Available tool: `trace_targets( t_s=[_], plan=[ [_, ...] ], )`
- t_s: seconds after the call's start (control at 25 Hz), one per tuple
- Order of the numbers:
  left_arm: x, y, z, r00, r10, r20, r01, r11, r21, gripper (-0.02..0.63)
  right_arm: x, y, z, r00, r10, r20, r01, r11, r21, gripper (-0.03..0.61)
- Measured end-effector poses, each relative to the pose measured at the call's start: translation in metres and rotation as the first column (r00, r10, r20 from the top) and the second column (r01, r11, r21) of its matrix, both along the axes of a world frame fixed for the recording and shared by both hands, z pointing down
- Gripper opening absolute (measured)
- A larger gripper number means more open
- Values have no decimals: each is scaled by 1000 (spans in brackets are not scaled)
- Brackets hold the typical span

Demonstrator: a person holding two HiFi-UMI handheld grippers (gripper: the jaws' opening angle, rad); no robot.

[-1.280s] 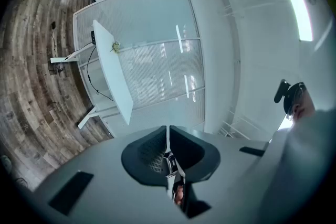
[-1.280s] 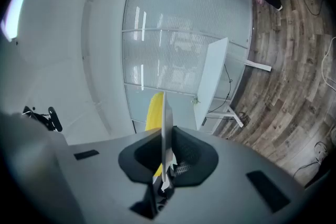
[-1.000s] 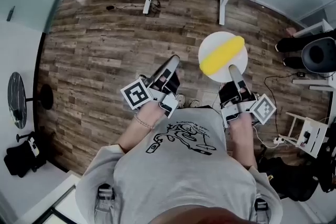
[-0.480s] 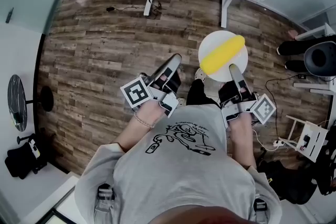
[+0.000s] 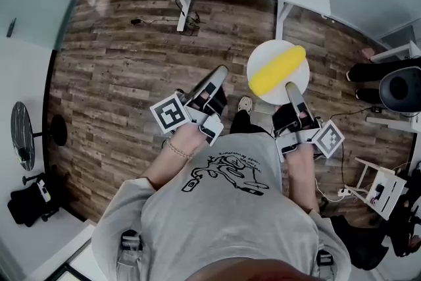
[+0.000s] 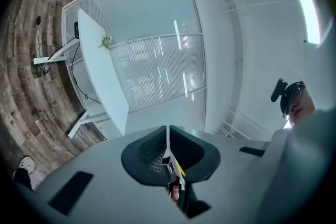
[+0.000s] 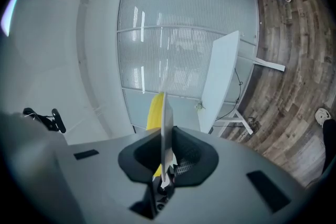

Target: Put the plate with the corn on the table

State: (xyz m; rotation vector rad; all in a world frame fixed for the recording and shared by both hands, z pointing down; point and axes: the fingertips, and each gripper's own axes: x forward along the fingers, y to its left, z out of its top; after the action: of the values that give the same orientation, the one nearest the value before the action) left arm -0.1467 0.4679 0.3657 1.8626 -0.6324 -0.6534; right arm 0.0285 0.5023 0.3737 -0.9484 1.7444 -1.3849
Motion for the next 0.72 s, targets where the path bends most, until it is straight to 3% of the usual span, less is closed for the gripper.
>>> trace_targets(
  t_s=[0.4, 0.72],
  plan=[
    [70, -118, -5, 1000, -6, 17, 6, 1000, -7, 31, 66, -113, -1, 1000, -19, 0, 19, 1000, -10, 29],
    [100, -190, -9, 999, -36, 8, 36, 999, 6, 31, 94, -190, 1, 998, -62, -20, 62, 998, -4, 29]
  ],
)
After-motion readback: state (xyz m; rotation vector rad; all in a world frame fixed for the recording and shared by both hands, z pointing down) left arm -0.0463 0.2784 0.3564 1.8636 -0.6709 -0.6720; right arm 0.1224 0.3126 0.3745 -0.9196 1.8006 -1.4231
